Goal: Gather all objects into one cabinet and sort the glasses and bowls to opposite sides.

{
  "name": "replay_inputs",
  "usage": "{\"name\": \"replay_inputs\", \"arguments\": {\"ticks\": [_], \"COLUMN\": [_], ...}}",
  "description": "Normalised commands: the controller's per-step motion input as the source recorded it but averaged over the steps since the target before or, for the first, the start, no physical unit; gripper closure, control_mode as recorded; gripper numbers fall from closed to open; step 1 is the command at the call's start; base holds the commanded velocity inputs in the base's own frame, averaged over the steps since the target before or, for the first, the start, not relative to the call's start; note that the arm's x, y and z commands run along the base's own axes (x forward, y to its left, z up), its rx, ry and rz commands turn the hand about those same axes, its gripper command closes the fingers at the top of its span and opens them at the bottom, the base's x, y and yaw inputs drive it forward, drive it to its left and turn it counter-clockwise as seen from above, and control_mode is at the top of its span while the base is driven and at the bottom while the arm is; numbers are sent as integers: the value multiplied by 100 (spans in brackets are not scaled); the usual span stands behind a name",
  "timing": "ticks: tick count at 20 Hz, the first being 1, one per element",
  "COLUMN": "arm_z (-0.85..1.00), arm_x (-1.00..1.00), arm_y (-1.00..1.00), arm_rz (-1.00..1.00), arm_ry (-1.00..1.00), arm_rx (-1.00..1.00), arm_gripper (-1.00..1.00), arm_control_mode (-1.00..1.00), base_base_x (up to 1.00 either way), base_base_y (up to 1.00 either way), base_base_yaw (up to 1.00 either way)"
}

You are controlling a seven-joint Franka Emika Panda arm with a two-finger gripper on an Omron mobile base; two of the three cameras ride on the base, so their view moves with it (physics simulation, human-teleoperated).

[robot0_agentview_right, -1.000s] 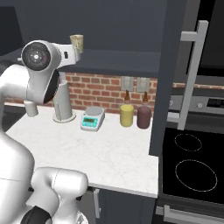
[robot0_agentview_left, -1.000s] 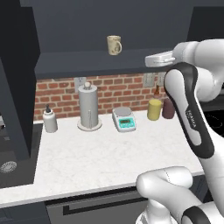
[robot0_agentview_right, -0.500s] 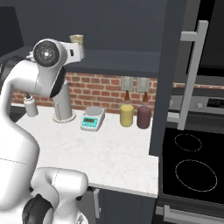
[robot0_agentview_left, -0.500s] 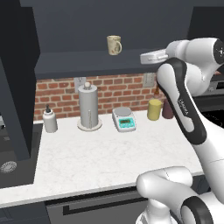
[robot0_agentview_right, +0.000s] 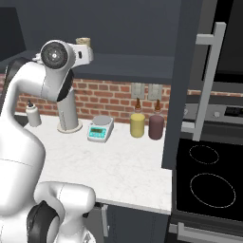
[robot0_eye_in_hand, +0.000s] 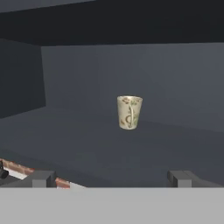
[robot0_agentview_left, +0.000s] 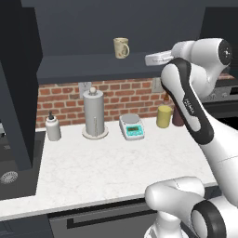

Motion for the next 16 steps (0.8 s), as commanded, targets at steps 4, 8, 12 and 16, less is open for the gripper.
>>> {"name": "replay_inputs", "arguments": {"ticks": [4, 8, 12, 16], "arm_z": [0, 0, 0, 0], "arm_x": [24, 26, 28, 33], "arm_y": [6, 4, 1, 0], "arm_rz": [0, 0, 0, 0], "arm_ry": [0, 0, 0, 0], "arm_rx": [0, 0, 0, 1], "arm_gripper": [-100, -100, -100, -100], "arm_control_mode": [-100, -100, -100, -100], "base_base_x": [0, 0, 0, 0], "base_base_y": [0, 0, 0, 0], "base_base_yaw": [0, 0, 0, 0]}}
